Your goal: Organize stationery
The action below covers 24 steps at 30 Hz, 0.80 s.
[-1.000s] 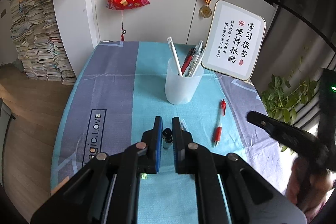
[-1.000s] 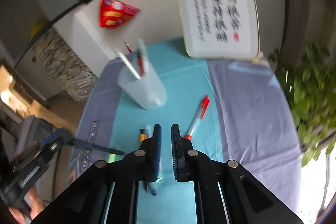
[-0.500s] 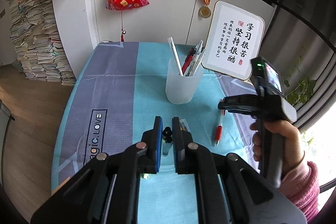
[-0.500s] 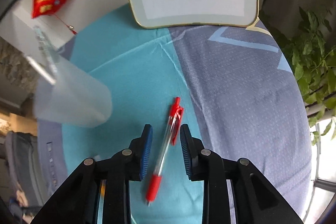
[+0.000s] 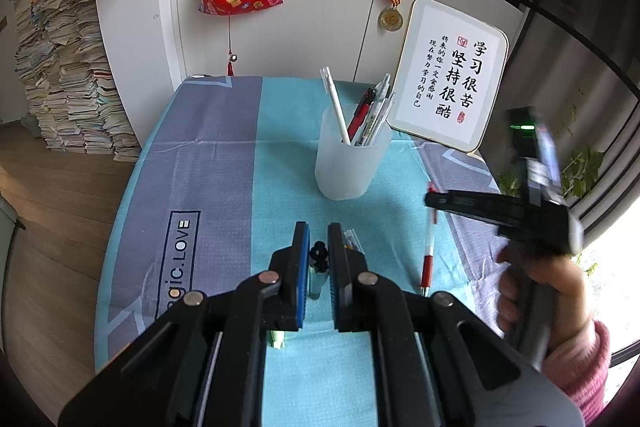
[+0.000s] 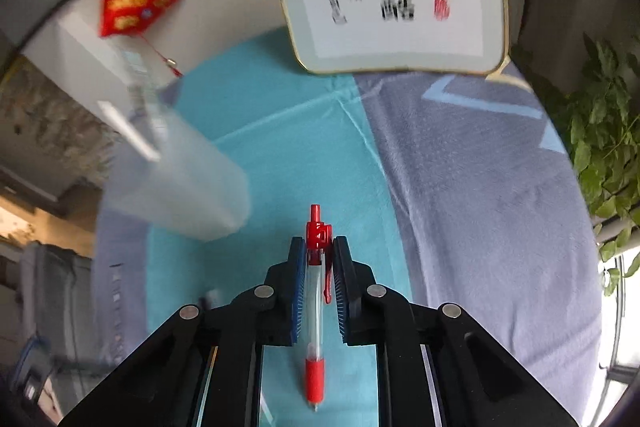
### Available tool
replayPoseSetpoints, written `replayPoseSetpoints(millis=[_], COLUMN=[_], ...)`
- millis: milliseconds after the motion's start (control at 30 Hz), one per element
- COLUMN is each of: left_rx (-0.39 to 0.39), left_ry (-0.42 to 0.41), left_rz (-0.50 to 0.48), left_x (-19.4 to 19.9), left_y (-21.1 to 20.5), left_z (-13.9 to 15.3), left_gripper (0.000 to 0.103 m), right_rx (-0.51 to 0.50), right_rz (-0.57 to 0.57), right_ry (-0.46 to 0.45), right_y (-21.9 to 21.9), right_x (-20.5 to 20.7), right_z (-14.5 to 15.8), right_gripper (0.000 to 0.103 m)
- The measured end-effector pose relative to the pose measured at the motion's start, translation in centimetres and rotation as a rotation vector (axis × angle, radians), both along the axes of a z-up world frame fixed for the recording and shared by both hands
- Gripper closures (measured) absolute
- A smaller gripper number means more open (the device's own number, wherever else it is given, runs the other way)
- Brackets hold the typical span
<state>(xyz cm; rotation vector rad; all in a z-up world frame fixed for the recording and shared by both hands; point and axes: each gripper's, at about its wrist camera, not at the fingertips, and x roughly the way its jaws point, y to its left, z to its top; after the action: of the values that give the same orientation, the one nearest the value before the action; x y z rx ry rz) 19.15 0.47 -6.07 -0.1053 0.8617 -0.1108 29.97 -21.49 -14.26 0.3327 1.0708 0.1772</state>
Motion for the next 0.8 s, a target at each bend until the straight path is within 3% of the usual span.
replayPoseSetpoints(millis=[400, 567, 800], left_rx=[0.026, 0.031, 0.054], left_ry=[-0.022, -0.043, -0.102], left_rz=[0.012, 0.010, 0.019], left_x=[0.1, 0.8, 3.3], left_y=[-0.5, -0.7, -1.4], left_z=[1.2, 2.8, 6.3], left_gripper=[0.096, 0.096, 0.096], right_rx=[-0.036, -0.044, -0.023], right_rz=[0.015, 0.029, 0.057], right_ry=[-0.342, -0.395, -0.381], right_y=[0.3, 0.7, 0.5], right_x=[-7.9, -8.6, -9.3], right_z=[8.7, 10.1, 9.4], right_gripper=[0.089, 0.089, 0.089])
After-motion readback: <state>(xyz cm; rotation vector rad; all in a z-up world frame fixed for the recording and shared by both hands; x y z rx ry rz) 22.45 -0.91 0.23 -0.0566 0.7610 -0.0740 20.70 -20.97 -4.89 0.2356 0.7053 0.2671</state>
